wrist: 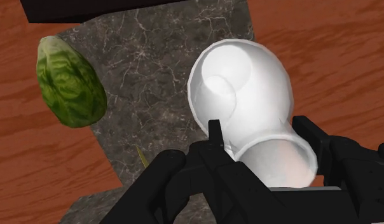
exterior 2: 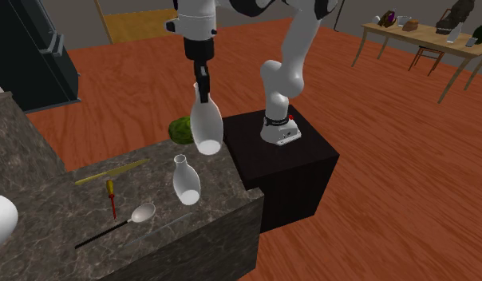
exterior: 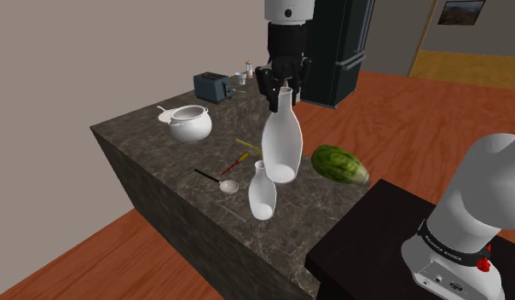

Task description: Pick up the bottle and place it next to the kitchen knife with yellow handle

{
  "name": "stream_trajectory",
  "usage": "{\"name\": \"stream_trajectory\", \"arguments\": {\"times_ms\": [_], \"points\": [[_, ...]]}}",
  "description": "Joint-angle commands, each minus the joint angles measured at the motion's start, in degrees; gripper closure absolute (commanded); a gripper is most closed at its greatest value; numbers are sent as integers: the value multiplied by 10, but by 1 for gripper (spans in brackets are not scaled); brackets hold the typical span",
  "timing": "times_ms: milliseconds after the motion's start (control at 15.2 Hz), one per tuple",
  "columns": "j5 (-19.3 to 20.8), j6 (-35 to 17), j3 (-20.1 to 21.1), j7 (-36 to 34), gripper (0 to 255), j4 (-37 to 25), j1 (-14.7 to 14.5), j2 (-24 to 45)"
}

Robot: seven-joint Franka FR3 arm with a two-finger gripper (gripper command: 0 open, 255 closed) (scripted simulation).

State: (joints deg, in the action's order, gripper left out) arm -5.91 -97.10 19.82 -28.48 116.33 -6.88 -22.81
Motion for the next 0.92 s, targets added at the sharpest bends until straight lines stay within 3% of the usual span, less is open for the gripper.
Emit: {"name": "stream_trajectory", "arguments": {"times_ms": [0, 858], "points": [[9, -21, -6, 12, 255, -3, 8, 24], [72, -124, -45, 79, 255, -92, 57, 224]]}}
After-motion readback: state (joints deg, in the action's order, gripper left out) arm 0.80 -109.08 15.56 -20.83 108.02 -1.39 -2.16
